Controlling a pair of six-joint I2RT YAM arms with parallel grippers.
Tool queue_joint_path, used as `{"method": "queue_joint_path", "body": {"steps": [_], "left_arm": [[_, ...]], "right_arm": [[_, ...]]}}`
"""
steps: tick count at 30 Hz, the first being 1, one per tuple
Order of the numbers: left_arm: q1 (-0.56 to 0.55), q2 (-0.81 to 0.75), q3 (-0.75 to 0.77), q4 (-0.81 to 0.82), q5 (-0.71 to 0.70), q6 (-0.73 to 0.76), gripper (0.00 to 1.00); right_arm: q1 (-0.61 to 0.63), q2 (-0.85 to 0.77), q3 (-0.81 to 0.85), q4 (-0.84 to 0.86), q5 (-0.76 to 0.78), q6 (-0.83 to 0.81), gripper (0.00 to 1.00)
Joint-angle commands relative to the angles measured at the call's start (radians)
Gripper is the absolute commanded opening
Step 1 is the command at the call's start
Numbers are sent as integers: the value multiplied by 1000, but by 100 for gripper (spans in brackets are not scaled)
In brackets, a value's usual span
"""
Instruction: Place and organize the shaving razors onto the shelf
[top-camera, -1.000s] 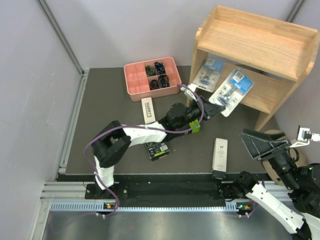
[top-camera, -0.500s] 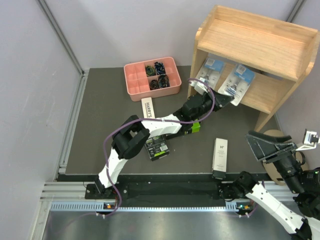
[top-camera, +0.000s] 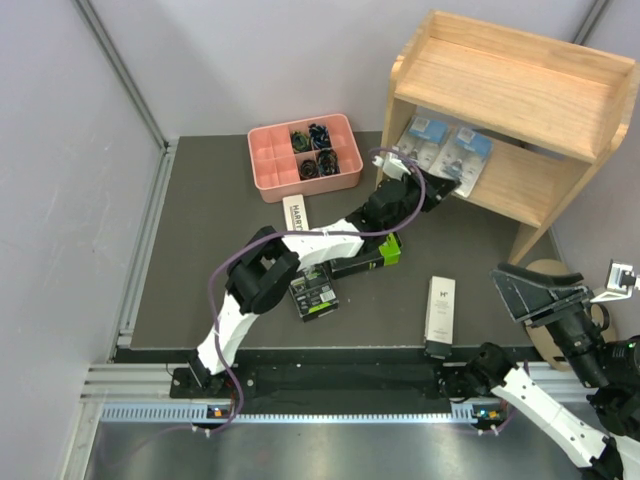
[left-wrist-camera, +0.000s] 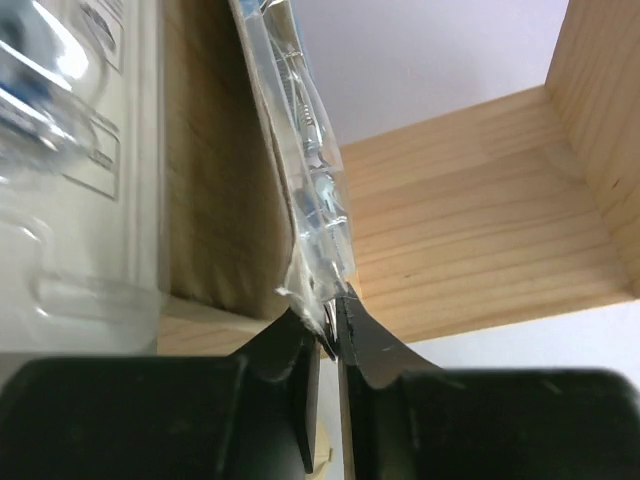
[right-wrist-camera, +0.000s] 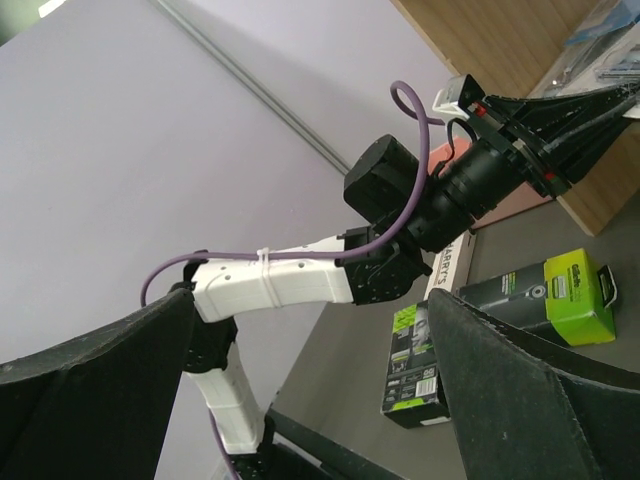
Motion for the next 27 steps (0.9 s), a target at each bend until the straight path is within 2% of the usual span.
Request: {"method": "queue_joint_path", "body": {"steps": [1, 10, 12, 15, 20, 24, 27], "left_arm": [[15, 0, 69, 6, -12, -24, 17], [17, 33, 144, -65, 20, -60, 37], [18, 28, 176, -159, 38, -76, 43], [17, 19, 207, -281, 53, -63, 46], [15, -26, 183, -350, 46, -46, 60], [17, -38, 201, -390, 63, -14, 65], [17, -33, 267, -492, 121, 43, 66]], "right_arm": [[-3, -66, 19, 4, 20, -3, 99], [-3, -69, 23, -5, 21, -3, 99], [-5, -71, 26, -11, 26, -5, 99], [-3, -74, 28, -13, 27, -7, 99], [-3, -74, 28, -11, 26, -7, 99], [-3, -74, 28, -14, 24, -7, 99], [-3, -77, 29, -20, 26, -3, 99]]}}
